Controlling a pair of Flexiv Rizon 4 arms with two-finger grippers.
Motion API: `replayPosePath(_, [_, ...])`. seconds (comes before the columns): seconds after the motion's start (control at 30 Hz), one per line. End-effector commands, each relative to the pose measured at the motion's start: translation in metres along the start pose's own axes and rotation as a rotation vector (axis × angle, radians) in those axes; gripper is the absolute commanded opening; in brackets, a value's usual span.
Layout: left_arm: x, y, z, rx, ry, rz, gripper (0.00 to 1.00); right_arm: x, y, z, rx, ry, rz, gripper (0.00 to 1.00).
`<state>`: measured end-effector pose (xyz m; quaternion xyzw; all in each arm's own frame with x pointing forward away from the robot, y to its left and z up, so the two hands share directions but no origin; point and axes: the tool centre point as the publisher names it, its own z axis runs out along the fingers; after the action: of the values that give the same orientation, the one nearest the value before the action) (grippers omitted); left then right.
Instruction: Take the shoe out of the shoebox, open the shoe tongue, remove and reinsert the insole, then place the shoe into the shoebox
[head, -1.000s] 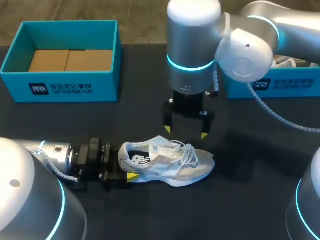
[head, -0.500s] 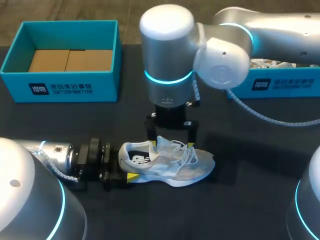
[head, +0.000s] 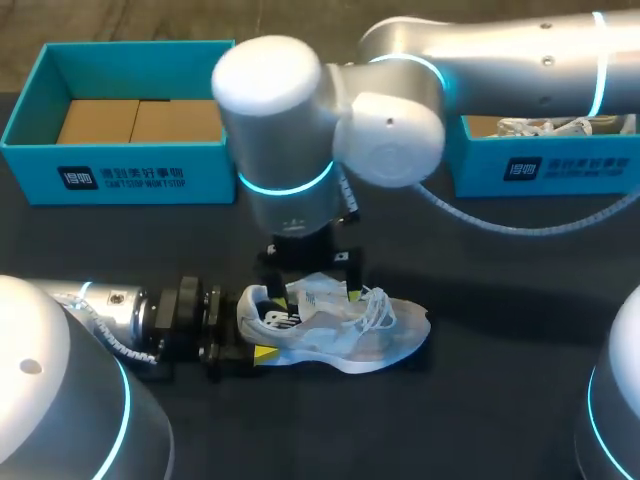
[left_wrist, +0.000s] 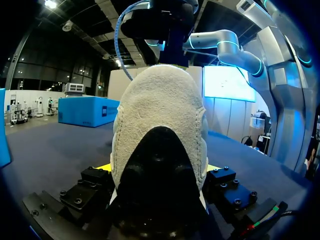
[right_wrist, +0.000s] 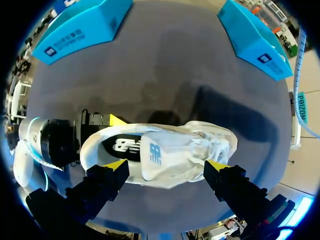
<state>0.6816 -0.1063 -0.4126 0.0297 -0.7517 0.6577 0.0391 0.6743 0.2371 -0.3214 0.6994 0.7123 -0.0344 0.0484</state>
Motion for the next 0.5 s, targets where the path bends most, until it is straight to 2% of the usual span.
replayPosePath(0.03, [0.001,0.000,0.000,0.001,-0.004,0.001,0.00,0.023,-0.005,0.012,-0.058,-0.250,0.322,1.00])
replayPosePath(0.27, [0.001,0.000,0.000,0.001,-0.004,0.001,0.00,0.021,-0.002,0.018,-0.044,-0.273,0.312,1.00])
replayPosePath(0.5, [0.001,0.000,0.000,0.001,-0.004,0.001,0.00,0.011,-0.003,0.024,-0.023,-0.287,0.364,1.00])
